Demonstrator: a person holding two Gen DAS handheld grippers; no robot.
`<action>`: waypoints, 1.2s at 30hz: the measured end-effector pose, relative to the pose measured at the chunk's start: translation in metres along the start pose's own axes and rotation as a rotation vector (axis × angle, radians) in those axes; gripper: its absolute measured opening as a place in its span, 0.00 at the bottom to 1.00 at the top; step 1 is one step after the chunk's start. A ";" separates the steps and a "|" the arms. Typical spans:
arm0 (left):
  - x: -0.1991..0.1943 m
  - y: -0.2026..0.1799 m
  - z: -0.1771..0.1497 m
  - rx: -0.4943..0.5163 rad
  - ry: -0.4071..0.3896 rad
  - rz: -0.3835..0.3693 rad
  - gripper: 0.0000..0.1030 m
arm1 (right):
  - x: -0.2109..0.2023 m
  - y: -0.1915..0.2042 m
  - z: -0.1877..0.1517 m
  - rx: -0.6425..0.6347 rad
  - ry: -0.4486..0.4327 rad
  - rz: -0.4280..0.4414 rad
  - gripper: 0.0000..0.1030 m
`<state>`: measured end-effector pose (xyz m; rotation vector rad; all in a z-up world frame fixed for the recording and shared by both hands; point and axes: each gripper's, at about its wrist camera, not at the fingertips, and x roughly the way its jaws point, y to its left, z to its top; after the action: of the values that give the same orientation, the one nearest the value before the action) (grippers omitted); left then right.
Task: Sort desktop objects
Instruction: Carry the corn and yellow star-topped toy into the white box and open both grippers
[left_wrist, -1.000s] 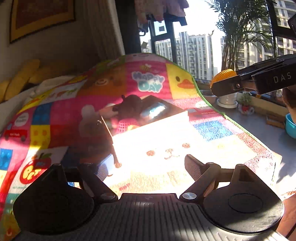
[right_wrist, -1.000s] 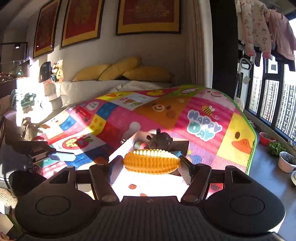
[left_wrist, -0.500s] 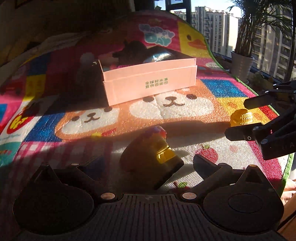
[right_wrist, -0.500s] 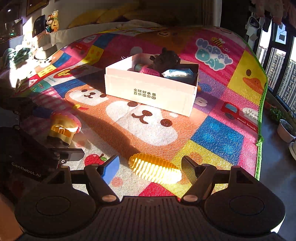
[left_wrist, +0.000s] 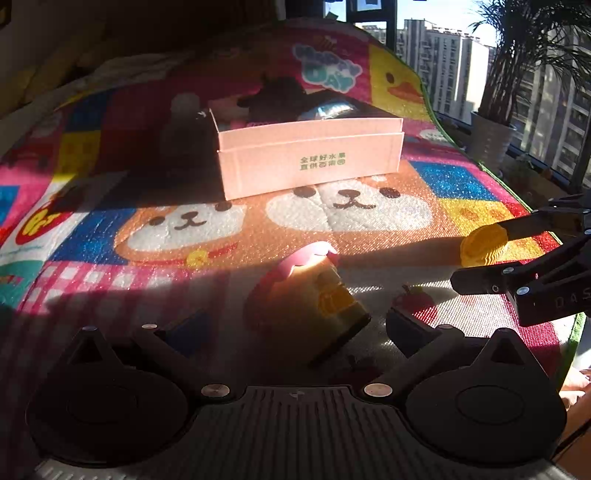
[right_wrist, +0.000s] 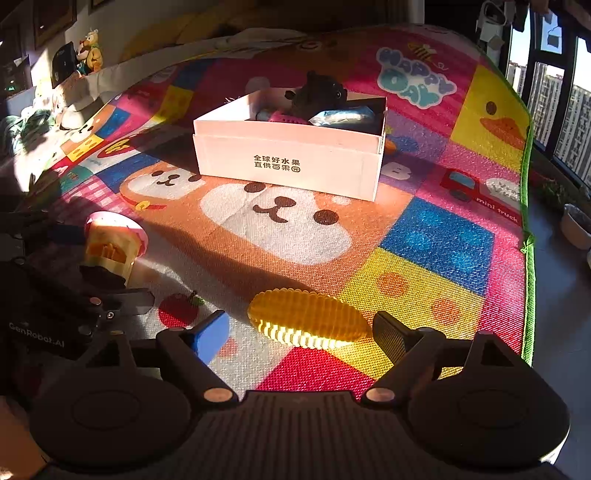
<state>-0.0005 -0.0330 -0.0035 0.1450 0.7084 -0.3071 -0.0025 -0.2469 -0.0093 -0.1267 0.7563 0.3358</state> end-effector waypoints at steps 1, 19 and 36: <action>0.000 0.000 0.000 0.000 -0.001 -0.001 1.00 | 0.000 0.000 0.000 0.000 -0.005 0.001 0.76; -0.015 -0.008 0.002 0.093 -0.080 -0.014 0.69 | -0.001 0.004 -0.001 -0.002 -0.018 0.001 0.65; -0.029 -0.011 0.026 0.185 -0.144 0.013 0.66 | -0.013 0.004 0.006 -0.085 -0.041 -0.058 0.65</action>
<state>-0.0086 -0.0427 0.0349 0.2999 0.5361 -0.3664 -0.0083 -0.2452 0.0042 -0.2211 0.6965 0.3144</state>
